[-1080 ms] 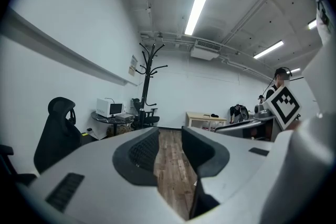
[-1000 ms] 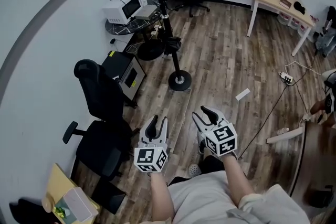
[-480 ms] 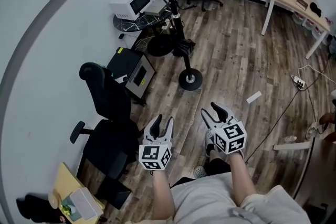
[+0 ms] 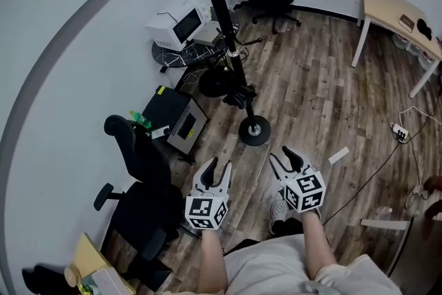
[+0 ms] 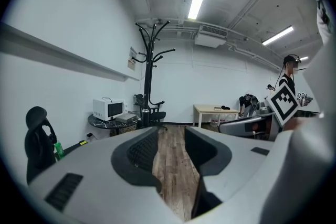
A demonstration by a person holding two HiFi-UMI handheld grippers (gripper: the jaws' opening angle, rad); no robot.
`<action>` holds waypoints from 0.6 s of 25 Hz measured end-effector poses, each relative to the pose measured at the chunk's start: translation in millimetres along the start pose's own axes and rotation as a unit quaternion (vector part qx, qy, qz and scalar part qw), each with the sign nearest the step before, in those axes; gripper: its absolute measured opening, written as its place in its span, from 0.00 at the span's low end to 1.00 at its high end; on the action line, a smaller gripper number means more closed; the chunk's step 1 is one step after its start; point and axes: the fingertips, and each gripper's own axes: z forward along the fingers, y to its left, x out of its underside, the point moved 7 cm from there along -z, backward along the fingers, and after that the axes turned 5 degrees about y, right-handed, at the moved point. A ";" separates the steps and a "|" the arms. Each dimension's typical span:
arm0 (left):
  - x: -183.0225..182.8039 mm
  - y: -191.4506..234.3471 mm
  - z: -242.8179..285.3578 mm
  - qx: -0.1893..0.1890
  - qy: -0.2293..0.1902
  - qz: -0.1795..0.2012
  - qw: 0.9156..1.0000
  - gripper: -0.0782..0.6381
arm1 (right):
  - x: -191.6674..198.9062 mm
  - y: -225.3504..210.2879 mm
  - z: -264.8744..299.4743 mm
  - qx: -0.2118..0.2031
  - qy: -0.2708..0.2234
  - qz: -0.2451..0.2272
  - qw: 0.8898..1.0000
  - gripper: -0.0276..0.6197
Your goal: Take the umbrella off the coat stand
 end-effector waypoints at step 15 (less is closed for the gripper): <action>-22.0 24.4 74.4 -0.052 0.001 -0.023 0.998 0.34 | -36.3 -68.5 70.5 -0.036 0.016 0.004 0.999 0.33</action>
